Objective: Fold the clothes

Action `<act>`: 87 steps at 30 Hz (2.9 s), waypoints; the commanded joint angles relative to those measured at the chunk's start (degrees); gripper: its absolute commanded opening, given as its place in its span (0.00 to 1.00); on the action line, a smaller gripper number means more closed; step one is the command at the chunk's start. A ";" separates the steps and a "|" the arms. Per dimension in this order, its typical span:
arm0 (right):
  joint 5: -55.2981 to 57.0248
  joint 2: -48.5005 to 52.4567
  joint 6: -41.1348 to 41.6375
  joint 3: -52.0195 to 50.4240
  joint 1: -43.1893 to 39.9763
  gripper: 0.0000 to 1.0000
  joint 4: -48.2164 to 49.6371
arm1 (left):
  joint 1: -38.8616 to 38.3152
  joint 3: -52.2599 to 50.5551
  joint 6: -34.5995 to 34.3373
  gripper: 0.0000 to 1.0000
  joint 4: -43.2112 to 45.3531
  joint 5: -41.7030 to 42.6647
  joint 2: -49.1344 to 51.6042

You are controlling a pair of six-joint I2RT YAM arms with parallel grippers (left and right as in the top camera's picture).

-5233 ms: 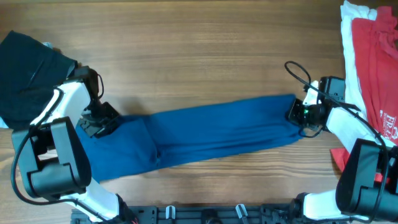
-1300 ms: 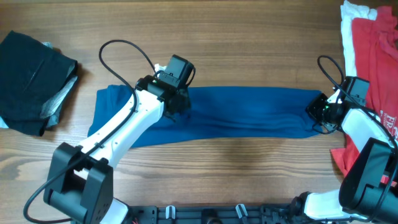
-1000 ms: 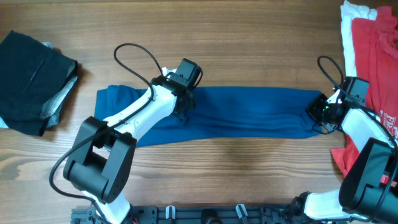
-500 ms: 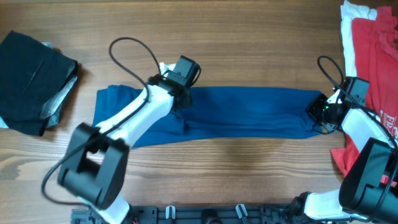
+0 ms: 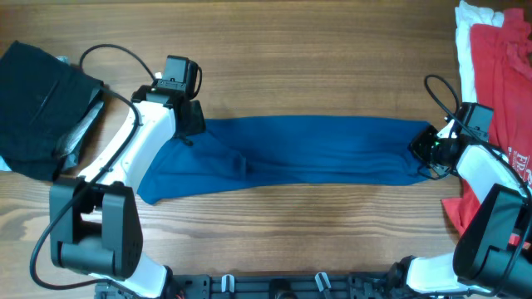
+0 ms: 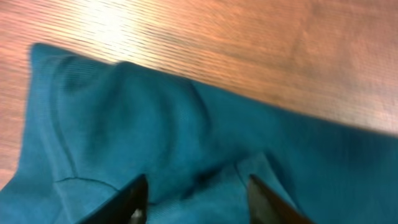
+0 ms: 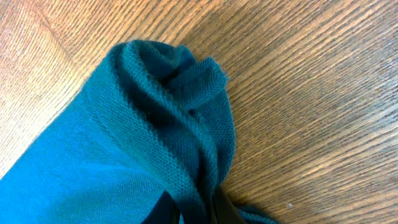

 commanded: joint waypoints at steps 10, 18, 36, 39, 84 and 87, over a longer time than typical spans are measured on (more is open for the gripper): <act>1.57 0.63 -1.14 1.20 -0.31 0.09 -0.22 | 0.09 -0.52 12.63 0.59 1.55 6.21 5.95; 1.60 0.63 -1.14 1.20 -0.31 0.09 -0.28 | 0.11 -0.46 10.78 0.04 0.42 2.82 5.55; 1.81 0.63 -1.16 1.20 -0.31 0.09 -0.31 | 8.63 -0.48 -8.63 0.56 -0.90 -2.12 0.50; 1.81 0.63 -1.18 1.20 -0.31 0.09 -0.28 | 8.63 -0.48 -8.59 0.50 -3.06 -1.90 -0.15; 4.42 -4.48 -5.14 14.40 37.66 0.04 -14.53 | 7.23 -0.50 -10.19 0.36 -20.83 10.97 -1.46; 4.09 -4.48 -4.09 14.29 38.69 0.04 -14.19 | 7.23 -0.50 -10.16 0.36 -20.76 10.97 -1.46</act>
